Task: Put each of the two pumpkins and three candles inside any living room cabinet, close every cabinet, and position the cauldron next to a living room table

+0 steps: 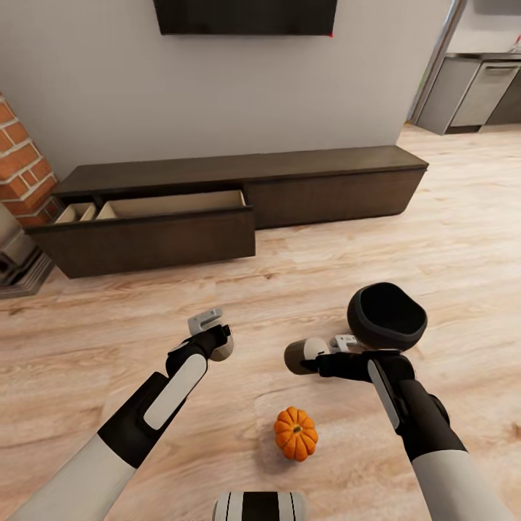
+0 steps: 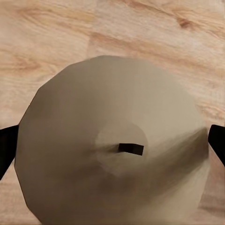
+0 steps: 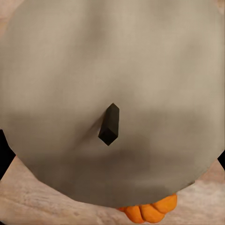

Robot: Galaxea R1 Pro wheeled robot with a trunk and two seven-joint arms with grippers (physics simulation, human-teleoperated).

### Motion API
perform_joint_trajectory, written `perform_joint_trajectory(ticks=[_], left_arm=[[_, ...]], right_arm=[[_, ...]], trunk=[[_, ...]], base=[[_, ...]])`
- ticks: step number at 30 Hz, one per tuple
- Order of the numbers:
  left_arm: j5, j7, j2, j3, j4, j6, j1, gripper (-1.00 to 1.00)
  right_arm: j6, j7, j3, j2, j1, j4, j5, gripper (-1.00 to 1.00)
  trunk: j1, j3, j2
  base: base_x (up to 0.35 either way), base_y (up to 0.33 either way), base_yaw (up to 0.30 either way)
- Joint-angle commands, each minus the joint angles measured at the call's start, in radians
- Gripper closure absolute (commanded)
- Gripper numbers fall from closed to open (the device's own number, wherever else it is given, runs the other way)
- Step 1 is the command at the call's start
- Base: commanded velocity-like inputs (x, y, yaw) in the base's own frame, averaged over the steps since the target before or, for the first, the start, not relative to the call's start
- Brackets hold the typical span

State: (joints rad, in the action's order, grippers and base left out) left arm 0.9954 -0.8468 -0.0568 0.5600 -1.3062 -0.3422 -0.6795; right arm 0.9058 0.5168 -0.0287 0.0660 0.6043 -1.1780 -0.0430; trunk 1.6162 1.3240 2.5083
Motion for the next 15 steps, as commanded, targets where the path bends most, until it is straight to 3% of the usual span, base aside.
perform_joint_trajectory(ticks=[1,15], left_arm=[[-0.001,0.0,0.0,0.0,0.0,0.0,0.0,1.0],[-0.001,0.0,0.0,0.0,0.001,0.0,0.0,1.0]], right_arm=[[0.001,0.0,-0.001,0.0,0.0,0.0,-0.005,1.0],[0.001,0.0,-0.004,0.0,0.0,0.0,-0.004,1.0]], trunk=[[0.0,0.0,0.0],[0.0,0.0,0.0]], base=[[0.0,0.0,0.287],[0.0,0.0,0.287]])
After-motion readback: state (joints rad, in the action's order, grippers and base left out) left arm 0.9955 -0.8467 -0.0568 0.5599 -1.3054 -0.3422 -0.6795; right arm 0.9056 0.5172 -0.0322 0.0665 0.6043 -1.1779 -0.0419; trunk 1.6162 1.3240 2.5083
